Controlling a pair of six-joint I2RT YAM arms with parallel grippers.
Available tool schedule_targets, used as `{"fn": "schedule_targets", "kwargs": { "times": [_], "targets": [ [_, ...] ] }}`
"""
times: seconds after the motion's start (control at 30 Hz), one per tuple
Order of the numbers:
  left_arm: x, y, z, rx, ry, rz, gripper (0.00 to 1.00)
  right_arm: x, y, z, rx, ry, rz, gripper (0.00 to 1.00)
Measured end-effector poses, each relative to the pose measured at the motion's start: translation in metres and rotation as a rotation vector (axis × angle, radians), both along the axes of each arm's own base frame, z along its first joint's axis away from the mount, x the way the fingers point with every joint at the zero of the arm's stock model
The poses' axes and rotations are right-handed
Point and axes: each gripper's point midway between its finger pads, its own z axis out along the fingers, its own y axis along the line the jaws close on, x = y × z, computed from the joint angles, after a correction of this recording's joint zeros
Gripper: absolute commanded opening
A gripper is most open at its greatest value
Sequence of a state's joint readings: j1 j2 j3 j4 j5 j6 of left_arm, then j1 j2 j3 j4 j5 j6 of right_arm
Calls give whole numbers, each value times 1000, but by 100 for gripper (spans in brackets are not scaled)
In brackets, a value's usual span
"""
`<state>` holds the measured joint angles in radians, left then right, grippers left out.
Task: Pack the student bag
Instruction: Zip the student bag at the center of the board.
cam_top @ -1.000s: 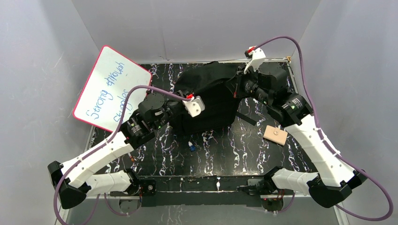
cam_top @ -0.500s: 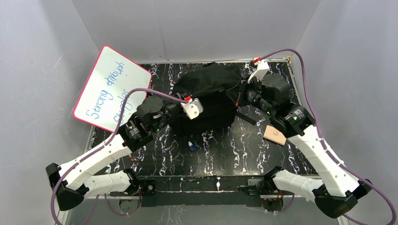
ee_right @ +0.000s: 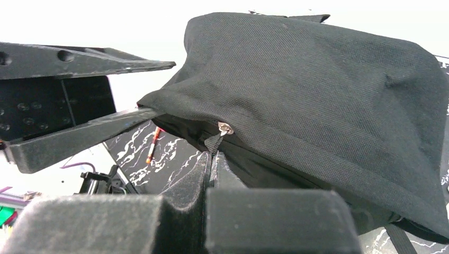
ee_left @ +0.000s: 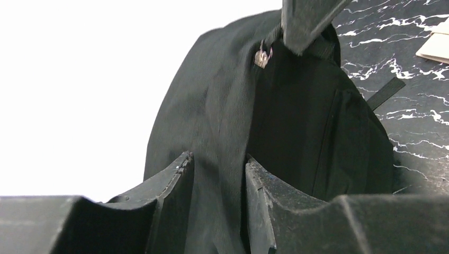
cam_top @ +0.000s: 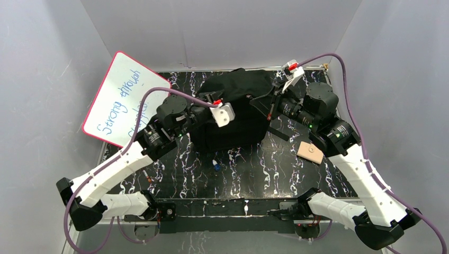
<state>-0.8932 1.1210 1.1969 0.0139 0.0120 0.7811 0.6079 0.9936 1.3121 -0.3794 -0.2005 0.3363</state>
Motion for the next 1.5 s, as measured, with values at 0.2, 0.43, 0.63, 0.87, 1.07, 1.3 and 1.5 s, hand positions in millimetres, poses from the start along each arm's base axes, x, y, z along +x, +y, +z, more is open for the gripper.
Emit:
{"fn": "schedule_targets", "kwargs": {
  "times": [0.2, 0.43, 0.63, 0.87, 1.07, 1.3, 1.5],
  "targets": [
    [4, -27, -4, 45, -15, -85, 37, -8, 4, 4, 11, -12, 47, 0],
    [13, -49, -15, 99, -29, -135, 0, -13, 5, 1, 13, -15, 76, 0],
    [13, -55, -16, 100, -30, -148, 0, -11, 8, 0, 24, -10, 78, 0],
    [11, -54, -12, 69, -24, -151, 0, -6, 36, 1, 77, 26, 196, 0],
    [13, -47, -13, 60, -23, -127, 0, -12, 47, 2, 101, 47, 269, 0],
    [14, -45, -11, 38, -26, -109, 0, -22, 52, 7, 112, 39, 329, 0],
    [15, -38, -10, 23, -25, -85, 0, -25, 60, 8, 119, 31, 366, 0]
  ]
}}
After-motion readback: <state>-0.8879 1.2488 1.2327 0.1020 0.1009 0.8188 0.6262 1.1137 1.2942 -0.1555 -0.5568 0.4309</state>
